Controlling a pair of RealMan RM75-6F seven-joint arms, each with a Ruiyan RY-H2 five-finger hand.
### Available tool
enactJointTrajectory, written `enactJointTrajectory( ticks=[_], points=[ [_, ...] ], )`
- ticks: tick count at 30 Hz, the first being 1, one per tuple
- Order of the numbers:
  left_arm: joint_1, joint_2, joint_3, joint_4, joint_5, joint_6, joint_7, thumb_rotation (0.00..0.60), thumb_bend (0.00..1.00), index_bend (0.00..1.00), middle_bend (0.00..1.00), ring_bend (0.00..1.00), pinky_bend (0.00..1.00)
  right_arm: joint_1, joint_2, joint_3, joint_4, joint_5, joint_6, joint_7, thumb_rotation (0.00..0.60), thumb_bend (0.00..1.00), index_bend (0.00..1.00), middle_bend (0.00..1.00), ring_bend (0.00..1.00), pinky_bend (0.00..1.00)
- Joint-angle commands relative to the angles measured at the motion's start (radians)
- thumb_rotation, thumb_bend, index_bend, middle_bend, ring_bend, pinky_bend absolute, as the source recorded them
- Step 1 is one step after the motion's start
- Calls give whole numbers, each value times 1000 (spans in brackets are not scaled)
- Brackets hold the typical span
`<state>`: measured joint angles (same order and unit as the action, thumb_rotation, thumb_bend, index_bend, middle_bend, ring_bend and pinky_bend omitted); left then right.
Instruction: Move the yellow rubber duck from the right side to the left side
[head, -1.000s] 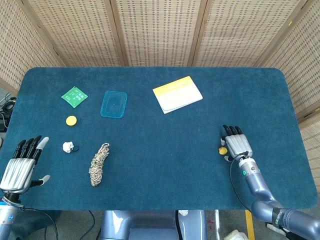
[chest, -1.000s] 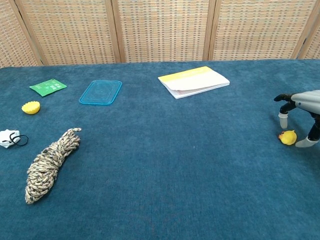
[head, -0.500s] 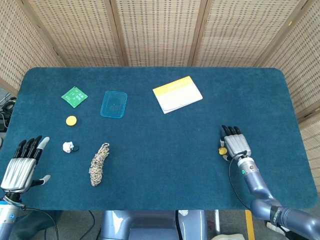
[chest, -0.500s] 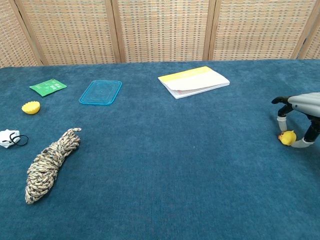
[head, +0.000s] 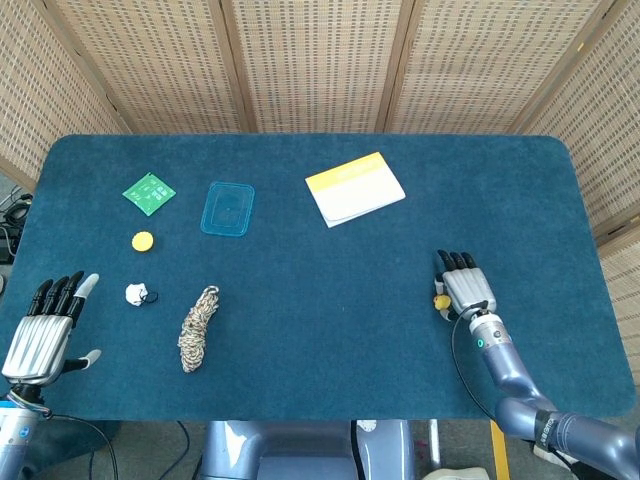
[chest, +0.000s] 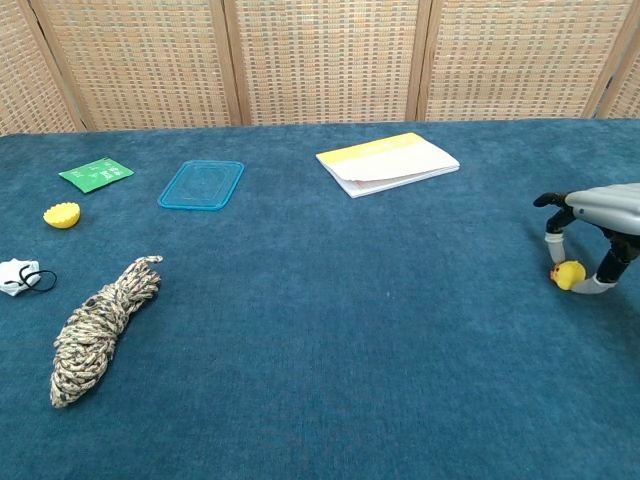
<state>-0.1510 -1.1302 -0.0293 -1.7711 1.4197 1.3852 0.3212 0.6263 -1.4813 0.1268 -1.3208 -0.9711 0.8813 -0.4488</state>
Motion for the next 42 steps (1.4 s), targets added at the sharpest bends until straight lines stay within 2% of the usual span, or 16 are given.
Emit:
enactJointTrajectory(
  ticks=[1, 11, 17, 22, 26, 33, 42],
  points=[
    [0, 1, 1, 0, 0, -1, -2, 600, 28, 0, 0, 0, 0, 2, 12, 7, -26, 3, 6, 2, 600, 280, 560, 0, 0, 0],
    [-4, 7, 3, 0, 0, -8, -19, 600, 26, 0, 0, 0, 0, 48, 43, 49, -162, 49, 28, -56, 600, 281, 562, 0, 0, 0],
    [-10, 17, -2, 4, -10, -20, -49, 600, 27, 0, 0, 0, 0, 155, 2, 104, -232, 159, 33, -193, 600, 281, 562, 0, 0, 0],
    [-17, 27, -7, 9, -22, -39, -81, 600, 27, 0, 0, 0, 0, 272, -74, 142, -257, 302, 70, -340, 600, 283, 562, 0, 0, 0],
    [-24, 36, -8, 12, -29, -56, -109, 600, 24, 0, 0, 0, 0, 358, -150, 169, -233, 387, 91, -420, 600, 295, 562, 0, 0, 0],
    [-29, 64, -14, 20, -42, -75, -185, 600, 26, 0, 0, 0, 0, 520, -306, 222, -113, 543, 115, -531, 600, 305, 562, 0, 0, 0],
    [-44, 70, -18, 40, -70, -116, -225, 600, 26, 0, 0, 0, 0, 618, -441, 226, 40, 619, 100, -567, 600, 305, 568, 0, 0, 0]
  ],
)
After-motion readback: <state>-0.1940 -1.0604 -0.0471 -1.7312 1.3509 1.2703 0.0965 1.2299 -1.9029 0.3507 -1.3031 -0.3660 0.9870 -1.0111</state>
